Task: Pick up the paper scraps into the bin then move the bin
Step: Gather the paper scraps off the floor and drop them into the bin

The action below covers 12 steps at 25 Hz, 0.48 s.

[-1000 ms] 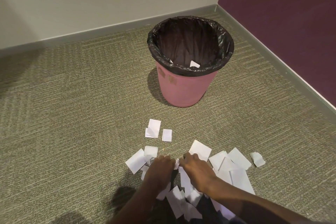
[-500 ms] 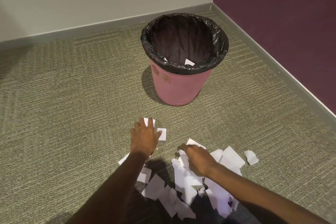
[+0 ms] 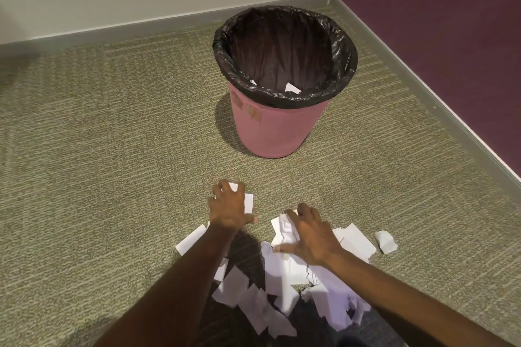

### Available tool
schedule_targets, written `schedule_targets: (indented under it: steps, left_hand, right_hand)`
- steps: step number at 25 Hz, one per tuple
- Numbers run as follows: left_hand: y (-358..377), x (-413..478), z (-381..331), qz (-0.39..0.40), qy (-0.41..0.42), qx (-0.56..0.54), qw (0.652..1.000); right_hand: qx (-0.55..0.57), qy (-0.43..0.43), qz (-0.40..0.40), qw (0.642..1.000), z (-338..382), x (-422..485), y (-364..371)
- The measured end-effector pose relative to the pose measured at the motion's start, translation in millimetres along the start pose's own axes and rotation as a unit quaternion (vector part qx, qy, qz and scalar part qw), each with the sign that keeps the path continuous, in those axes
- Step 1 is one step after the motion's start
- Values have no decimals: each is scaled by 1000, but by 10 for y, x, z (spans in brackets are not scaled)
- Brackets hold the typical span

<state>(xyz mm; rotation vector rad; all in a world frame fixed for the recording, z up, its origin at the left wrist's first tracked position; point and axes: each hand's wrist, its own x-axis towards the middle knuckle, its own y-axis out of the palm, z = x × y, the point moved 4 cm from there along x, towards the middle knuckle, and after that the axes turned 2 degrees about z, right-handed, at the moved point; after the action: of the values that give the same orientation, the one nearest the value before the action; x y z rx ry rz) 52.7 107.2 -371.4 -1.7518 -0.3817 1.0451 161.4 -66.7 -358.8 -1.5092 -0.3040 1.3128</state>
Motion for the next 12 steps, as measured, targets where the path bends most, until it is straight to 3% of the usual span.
schedule_targets:
  steps: [3,6,12]
  left_hand:
    - [-18,-52,-168,-9,16,-53,998]
    - [-14,-117,-271,-21,34,-85,996]
    - [14,-175,-340,-52,79,-92,991]
  right_hand:
    - [-36,-3,23,999,173,-120,211]
    - [-46,-9,-22,999,260,-122,264]
    - [50,-34,-89,994,137,-99,178]
